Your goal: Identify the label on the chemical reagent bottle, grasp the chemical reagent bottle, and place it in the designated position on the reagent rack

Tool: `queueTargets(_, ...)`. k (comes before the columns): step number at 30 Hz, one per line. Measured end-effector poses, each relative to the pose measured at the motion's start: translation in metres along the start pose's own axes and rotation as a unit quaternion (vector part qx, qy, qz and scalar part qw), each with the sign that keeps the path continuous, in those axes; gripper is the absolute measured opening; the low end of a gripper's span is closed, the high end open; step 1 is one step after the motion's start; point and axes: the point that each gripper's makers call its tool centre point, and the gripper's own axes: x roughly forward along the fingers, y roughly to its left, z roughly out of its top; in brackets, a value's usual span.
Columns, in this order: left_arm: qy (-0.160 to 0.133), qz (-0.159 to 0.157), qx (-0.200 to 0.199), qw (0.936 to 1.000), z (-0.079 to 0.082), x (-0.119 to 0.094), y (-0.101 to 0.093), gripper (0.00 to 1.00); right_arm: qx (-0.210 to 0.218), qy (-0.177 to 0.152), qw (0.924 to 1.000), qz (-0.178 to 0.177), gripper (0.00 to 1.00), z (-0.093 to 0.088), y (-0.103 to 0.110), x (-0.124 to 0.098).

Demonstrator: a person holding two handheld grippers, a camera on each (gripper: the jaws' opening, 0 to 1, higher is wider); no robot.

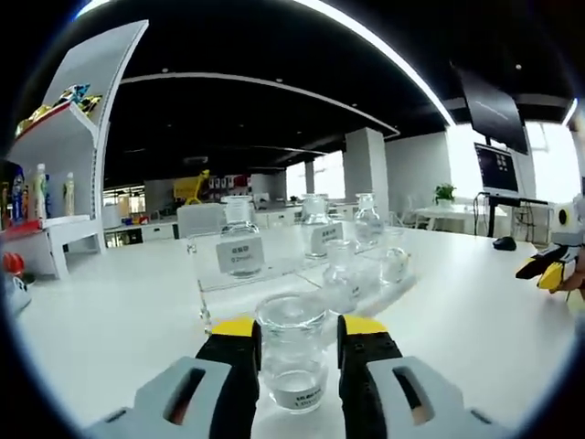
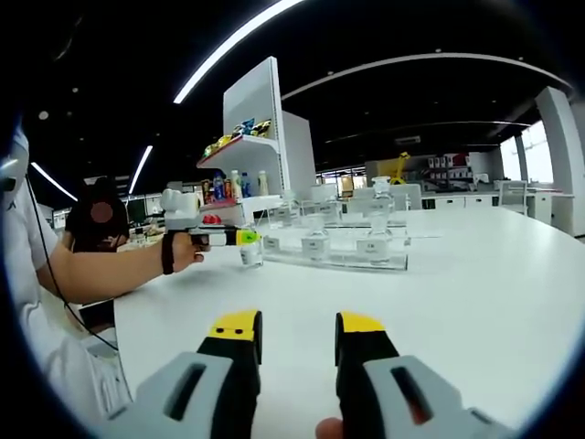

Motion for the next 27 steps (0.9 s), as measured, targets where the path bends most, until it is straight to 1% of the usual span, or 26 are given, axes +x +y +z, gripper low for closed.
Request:
queueTargets(2, 0.003, 0.008, 0.008, 0.9999, -0.001, -0.002, 0.001, 0.26, 0.001, 0.002, 1.0, 0.0, 0.3, -0.001, 0.0, 0.001)
queueTargets(5, 0.004, 0.004, 0.018, 0.9998, 0.0, -0.005, -0.003, 0.25, 0.001, 0.001, 1.0, 0.002, 0.3, -0.001, 0.002, 0.001)
queueTargets(6, 0.007, 0.003, 0.018, 0.9998, 0.0, -0.001, 0.001, 0.25, 0.001, 0.002, 1.0, 0.002, 0.3, -0.001, 0.002, 0.001)
queueTargets(11, 0.012, 0.001, 0.021, 0.9997, 0.0, -0.005, -0.002, 0.24, 0.0, 0.001, 1.0, 0.001, 0.3, 0.0, 0.002, 0.002)
queueTargets(12, 0.013, -0.001, 0.022, 0.9997, -0.001, -0.003, 0.0, 0.24, 0.0, 0.002, 1.0, 0.002, 0.3, 0.0, 0.002, 0.002)
queueTargets(15, 0.015, -0.008, 0.028, 0.9995, -0.001, -0.004, -0.005, 0.24, -0.002, 0.004, 1.0, 0.002, 0.3, -0.001, 0.002, 0.002)
queueTargets(19, 0.013, -0.005, 0.035, 0.9993, 0.0, -0.008, -0.008, 0.23, -0.002, 0.005, 1.0, 0.0, 0.3, -0.001, 0.001, 0.002)
queueTargets(20, 0.013, -0.006, 0.036, 0.9993, 0.0, -0.004, -0.004, 0.23, -0.002, 0.006, 1.0, 0.0, 0.3, -0.001, 0.001, 0.002)
queueTargets(25, 0.015, -0.01, 0.053, 0.9984, 0.002, -0.005, -0.011, 0.23, -0.005, 0.005, 1.0, 0.0, 0.3, 0.001, 0.002, 0.002)
queueTargets(27, 0.016, -0.013, 0.057, 0.9982, 0.001, -0.001, -0.01, 0.23, -0.004, 0.004, 1.0, 0.0, 0.3, 0.003, 0.002, 0.002)
